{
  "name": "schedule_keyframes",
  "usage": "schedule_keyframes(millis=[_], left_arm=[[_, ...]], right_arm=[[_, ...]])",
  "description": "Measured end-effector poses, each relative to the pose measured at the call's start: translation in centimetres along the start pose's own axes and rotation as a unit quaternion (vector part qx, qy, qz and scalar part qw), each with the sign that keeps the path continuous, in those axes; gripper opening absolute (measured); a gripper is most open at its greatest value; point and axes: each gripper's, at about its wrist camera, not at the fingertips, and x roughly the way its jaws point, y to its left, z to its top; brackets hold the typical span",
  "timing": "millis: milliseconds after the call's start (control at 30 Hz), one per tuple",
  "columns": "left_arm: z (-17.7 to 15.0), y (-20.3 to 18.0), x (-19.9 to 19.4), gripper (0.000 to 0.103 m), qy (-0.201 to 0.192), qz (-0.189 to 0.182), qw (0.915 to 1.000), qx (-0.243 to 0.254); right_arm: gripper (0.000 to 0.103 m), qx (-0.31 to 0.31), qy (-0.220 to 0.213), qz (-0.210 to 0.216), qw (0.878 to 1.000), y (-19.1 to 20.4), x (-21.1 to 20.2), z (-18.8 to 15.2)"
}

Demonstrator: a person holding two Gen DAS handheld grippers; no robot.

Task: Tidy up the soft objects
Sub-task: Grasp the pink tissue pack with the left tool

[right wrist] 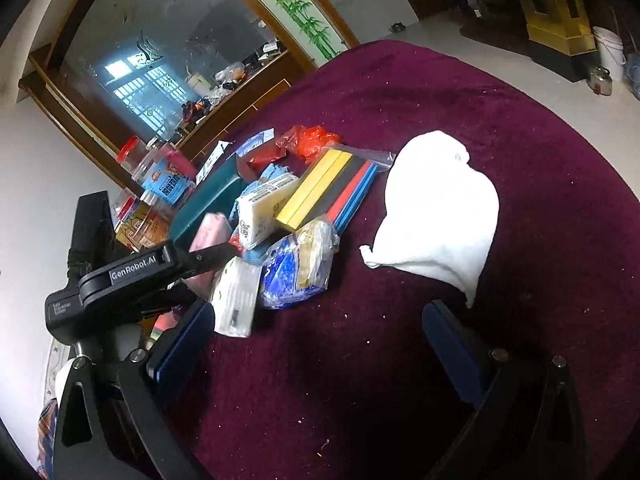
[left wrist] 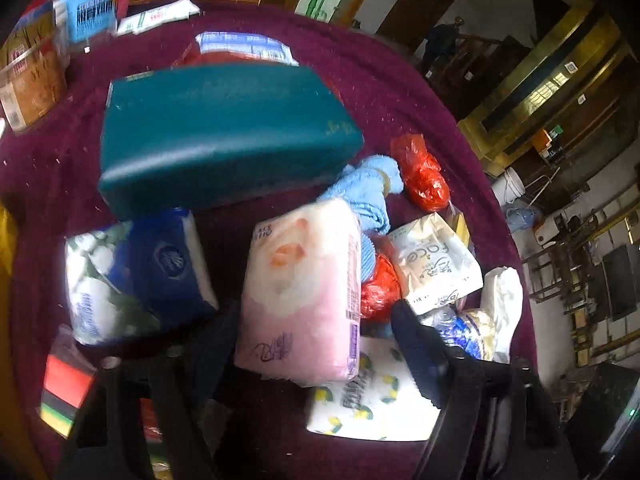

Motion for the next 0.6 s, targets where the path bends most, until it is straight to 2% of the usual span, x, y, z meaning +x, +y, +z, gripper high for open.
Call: schedule_keyframes(millis=[33,67,133,300,367,600], left_arm=[[-0.1,0.2,-0.1,0.046,-0.002,-0.002,1.0000,0.001],[-0.2,0.3,-0.3,0.045,-0.003,-0.004,1.0000,0.006],[-0.5,0.6,-0.6,0.045,0.003,-0.031,0.9995,-0.003],[-1.9,0.1,-3.0,0.045,-0.028,-0.022,0.9993,0.014],[-2.7,-0.3,-4.1,0.045,-0.035,-0.029,0.9987,0.023],[-6.6,0.2,-10.0,0.046,-0.057,-0.079,0.9951,0.016]], right_arm=[[0.103,0.001,0.001,0.000,1.000,0.0,0.1,0.0],[0.103,0.002,0.002,-0.001,1.000,0.0,0.2,0.1],[0.103,0.006,0.002,0.000,1.000,-0.1,0.3,0.2],[0.103,0.007,0.002,-0.001,1.000,-0.1,0.4,0.2],[0.103,0.007,0.002,-0.001,1.000,-0.1,0.4,0.2],[0.103,0.004,0.002,-0.004,1.000,0.0,0.5,0.2]])
